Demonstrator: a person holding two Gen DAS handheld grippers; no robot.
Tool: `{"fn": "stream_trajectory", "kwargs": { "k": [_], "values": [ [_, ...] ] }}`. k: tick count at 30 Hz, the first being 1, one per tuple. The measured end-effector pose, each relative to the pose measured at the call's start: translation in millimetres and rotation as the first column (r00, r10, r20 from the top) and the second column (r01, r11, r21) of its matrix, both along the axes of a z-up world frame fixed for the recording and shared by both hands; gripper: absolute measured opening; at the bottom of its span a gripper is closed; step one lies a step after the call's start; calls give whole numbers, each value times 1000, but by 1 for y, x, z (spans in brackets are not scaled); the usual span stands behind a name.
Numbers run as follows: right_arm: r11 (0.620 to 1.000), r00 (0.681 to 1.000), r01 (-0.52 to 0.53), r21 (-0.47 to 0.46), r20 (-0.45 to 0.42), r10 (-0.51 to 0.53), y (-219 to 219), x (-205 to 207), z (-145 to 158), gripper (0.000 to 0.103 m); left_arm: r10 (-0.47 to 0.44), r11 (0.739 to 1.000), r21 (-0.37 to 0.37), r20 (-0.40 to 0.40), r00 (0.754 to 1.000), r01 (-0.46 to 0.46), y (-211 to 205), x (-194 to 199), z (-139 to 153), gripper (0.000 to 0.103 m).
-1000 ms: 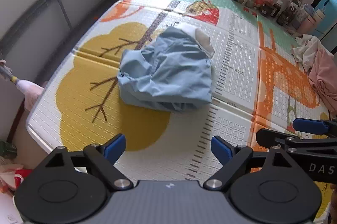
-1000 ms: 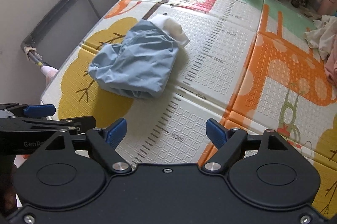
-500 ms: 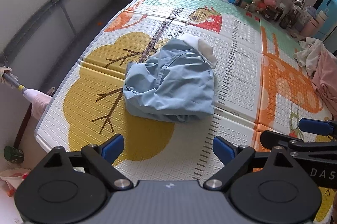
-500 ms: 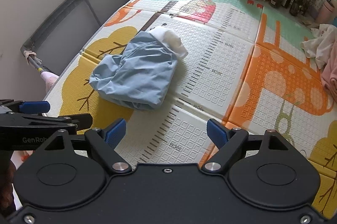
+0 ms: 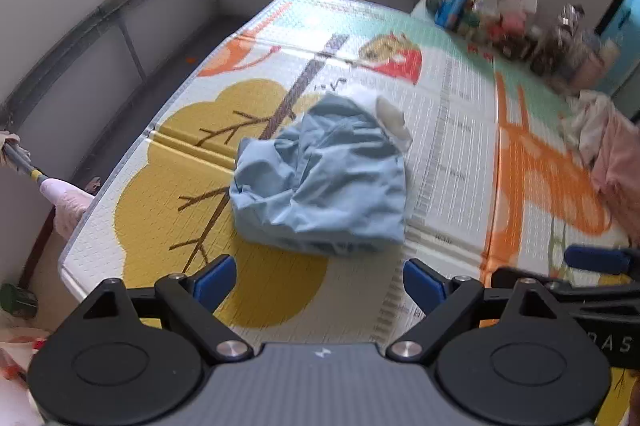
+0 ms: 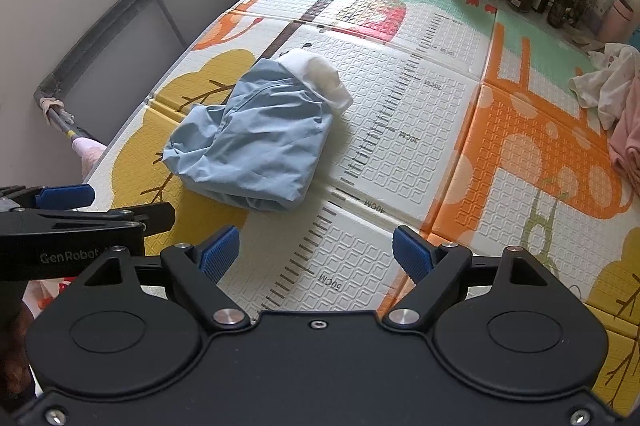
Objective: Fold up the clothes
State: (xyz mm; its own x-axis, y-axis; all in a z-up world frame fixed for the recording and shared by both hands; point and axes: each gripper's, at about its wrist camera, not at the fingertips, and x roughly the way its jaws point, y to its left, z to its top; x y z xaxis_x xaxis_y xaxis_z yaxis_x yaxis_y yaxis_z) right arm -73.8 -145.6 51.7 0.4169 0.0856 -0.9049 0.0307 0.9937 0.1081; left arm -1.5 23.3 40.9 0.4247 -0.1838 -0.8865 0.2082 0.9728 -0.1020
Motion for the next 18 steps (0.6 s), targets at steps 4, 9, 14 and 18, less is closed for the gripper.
{"fn": "stream_trajectory", "kwargs": {
  "k": [4,9,14,18],
  "values": [
    [1000,1000,6,3,-1,-6,-3,2,-1,83,48,998,36,27,998,-49,0,5,0,93],
    [1000,1000,8,9,-3,-8,-4,4,-3,83,65,981,174,95,993,-81,-10,3,1,93],
    [1000,1000,4,10,-7,-4,-4,5,-4,83,66,991,108,67,996,-73,-6,4,2,93],
    [1000,1000,-2,10,-8,2,-2,4,-5,83,97,992,74,53,994,-101,-4,3,-1,92]
  ]
}}
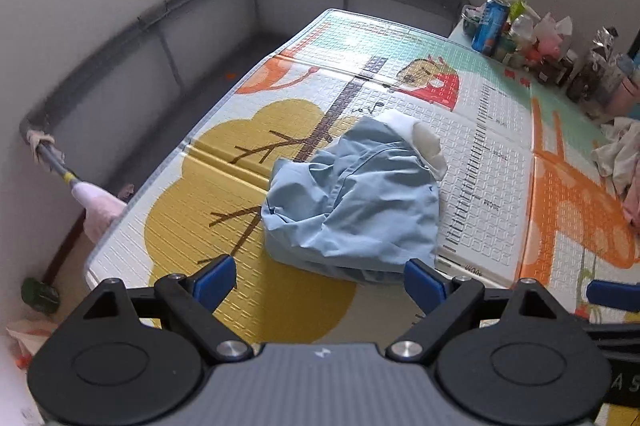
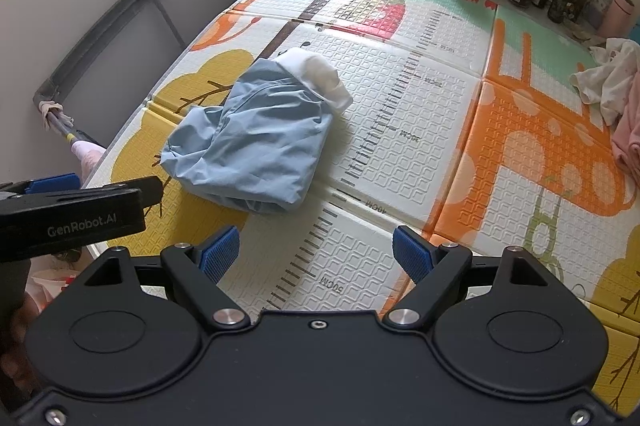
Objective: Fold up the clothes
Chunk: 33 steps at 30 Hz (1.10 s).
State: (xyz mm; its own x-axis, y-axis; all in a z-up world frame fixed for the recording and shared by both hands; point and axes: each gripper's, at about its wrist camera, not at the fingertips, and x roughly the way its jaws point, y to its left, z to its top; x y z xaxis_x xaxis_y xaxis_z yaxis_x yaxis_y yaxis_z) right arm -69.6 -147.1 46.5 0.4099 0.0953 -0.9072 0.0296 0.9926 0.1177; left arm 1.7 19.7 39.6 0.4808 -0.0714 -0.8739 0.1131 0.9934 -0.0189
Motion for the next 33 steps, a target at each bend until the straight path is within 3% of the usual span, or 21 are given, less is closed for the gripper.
{"fn": "stream_trajectory", "kwargs": {
  "k": [5,8,13,15,23,28,33],
  "values": [
    [1000,1000,-4,-1,-9,4,1,0,-3,83,30,999,-36,-7,1000,-30,3,-3,-2,88],
    [1000,1000,-4,2,-14,4,1,0,-5,83,10,1000,6,-8,1000,-10,-1,-3,-3,88],
    [1000,1000,-6,5,-17,6,2,0,-7,83,-18,997,74,13,1000,17,-9,-4,-3,96],
    [1000,1000,-6,5,-18,6,2,0,-8,83,-16,997,69,5,1000,16,-9,-3,-4,102],
    [1000,1000,0,1,-18,0,2,0,-8,83,-5,999,45,4,1000,4,-8,-2,-5,103],
    [1000,1000,1,2,-21,-1,2,0,-9,83,6,997,82,3,1000,-6,-7,-3,-6,103],
    [1000,1000,3,2,-23,-3,4,-1,-10,83,9,999,41,10,1000,-10,-3,-4,-5,103]
  ]
}}
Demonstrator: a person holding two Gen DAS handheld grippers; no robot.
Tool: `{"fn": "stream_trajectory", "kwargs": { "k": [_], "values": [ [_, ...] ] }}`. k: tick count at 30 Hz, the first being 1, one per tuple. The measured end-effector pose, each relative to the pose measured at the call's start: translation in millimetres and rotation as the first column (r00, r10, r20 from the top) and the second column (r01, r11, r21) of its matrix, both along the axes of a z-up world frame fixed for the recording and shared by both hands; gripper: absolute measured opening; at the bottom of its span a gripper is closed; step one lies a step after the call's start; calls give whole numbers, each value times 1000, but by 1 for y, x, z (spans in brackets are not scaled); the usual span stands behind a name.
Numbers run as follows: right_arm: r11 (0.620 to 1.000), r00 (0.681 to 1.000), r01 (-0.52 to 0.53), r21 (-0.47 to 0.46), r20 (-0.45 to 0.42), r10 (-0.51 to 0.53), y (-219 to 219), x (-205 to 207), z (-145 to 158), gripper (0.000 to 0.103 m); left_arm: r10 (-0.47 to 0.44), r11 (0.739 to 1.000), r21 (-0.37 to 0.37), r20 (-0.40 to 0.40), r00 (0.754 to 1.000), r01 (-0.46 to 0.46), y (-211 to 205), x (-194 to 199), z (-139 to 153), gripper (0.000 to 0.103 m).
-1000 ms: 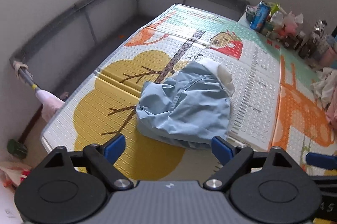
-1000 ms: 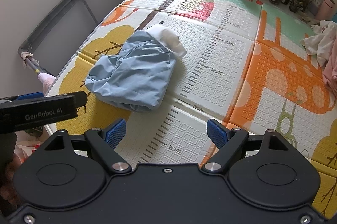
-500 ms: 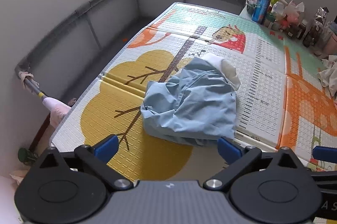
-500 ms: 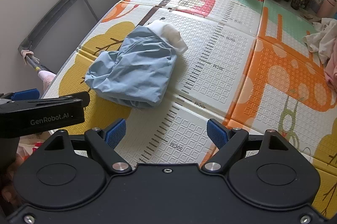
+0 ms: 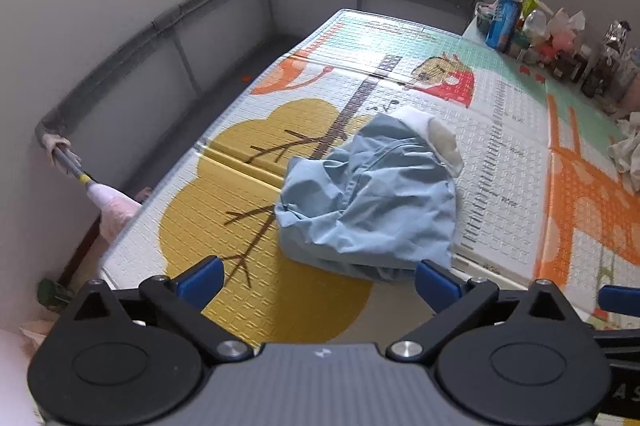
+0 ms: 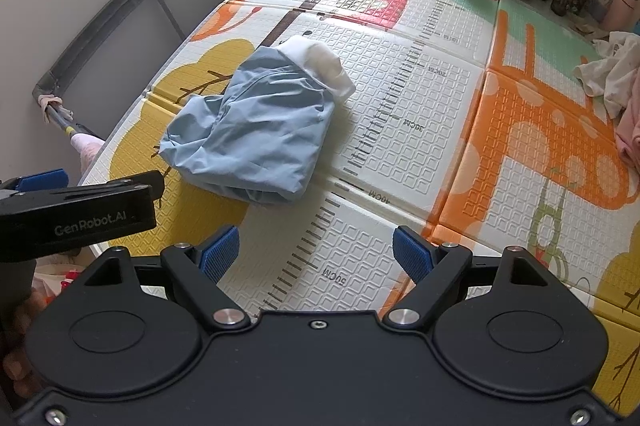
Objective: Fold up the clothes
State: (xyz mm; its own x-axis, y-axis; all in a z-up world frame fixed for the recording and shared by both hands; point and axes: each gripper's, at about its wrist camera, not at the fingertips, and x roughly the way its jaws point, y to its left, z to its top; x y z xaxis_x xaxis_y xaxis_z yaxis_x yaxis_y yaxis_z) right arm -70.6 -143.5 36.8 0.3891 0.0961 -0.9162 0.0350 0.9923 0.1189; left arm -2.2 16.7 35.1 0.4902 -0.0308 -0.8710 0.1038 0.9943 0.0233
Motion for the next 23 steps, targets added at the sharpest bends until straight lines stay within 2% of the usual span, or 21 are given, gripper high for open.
{"fn": "stream_trajectory", "kwargs": {
  "k": [2,7,23],
  "values": [
    [1000,1000,-2,-1,1,2,0,0,0,83,10,1000,-9,-3,1000,-10,1,0,0,103],
    [1000,1000,-4,0,0,4,2,-1,0,83,-8,997,71,23,1000,7,-7,-3,-2,103],
    [1000,1000,1,-6,-2,-1,4,1,0,83,-43,997,67,6,999,42,-7,-2,-3,103]
  ]
}}
